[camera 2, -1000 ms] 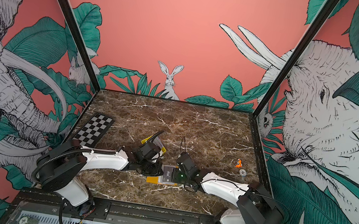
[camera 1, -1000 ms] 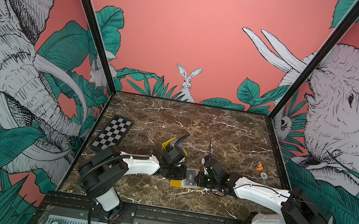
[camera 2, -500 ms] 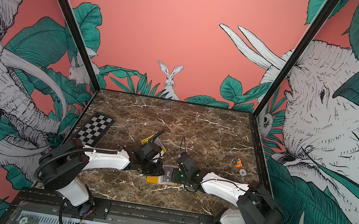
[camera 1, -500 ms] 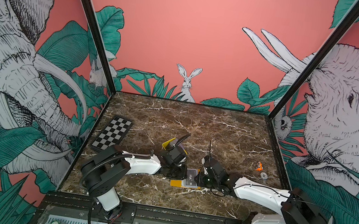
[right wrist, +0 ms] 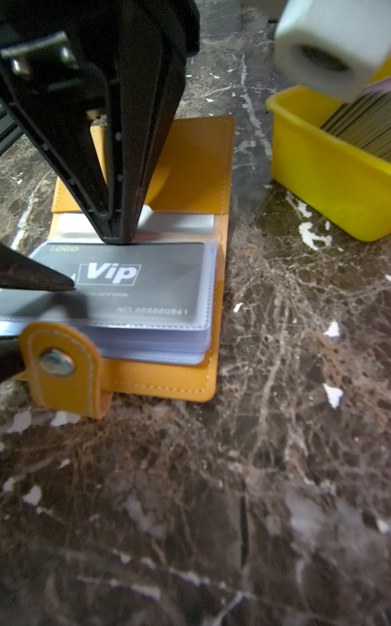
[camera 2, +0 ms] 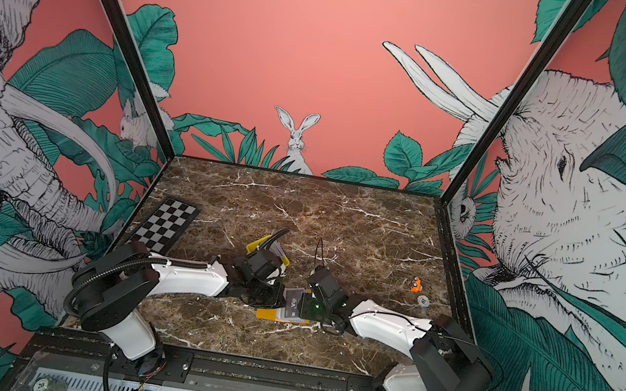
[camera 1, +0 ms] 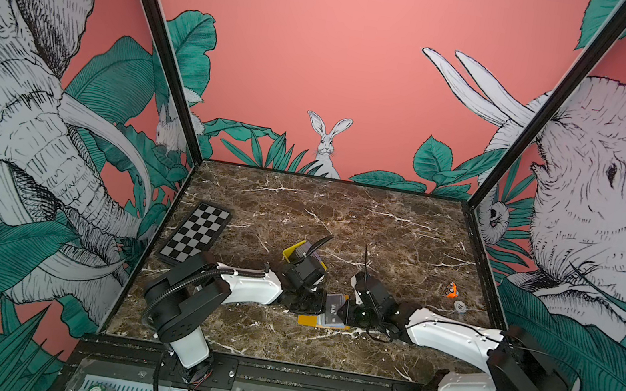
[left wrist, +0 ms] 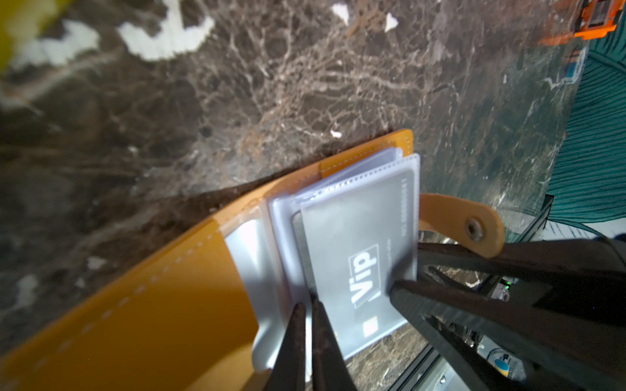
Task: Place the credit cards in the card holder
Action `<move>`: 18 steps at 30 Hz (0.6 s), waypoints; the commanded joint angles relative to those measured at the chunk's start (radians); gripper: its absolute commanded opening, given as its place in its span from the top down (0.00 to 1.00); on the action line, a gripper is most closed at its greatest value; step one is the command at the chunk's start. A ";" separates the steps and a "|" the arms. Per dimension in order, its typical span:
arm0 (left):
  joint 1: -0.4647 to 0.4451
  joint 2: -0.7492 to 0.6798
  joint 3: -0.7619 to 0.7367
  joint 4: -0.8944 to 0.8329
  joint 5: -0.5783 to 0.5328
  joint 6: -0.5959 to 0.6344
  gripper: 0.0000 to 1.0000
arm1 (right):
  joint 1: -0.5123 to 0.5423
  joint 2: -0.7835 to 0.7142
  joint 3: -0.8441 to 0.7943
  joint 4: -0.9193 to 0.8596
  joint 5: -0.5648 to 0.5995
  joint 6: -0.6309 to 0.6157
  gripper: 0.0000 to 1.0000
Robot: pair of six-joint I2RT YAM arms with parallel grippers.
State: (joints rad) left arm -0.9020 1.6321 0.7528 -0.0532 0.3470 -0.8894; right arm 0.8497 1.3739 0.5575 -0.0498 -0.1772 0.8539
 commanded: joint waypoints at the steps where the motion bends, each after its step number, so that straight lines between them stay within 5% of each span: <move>1: -0.007 0.008 0.012 -0.013 -0.010 0.003 0.91 | -0.003 0.004 -0.013 0.036 -0.011 0.002 0.79; 18: -0.006 -0.133 -0.004 -0.030 -0.054 0.001 0.86 | 0.014 -0.009 0.030 -0.007 -0.005 -0.043 0.82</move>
State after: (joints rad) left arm -0.9028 1.5734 0.7513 -0.0566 0.3309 -0.8967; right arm 0.8528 1.3735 0.5560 -0.0334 -0.1978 0.8364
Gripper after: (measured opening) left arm 0.136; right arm 0.179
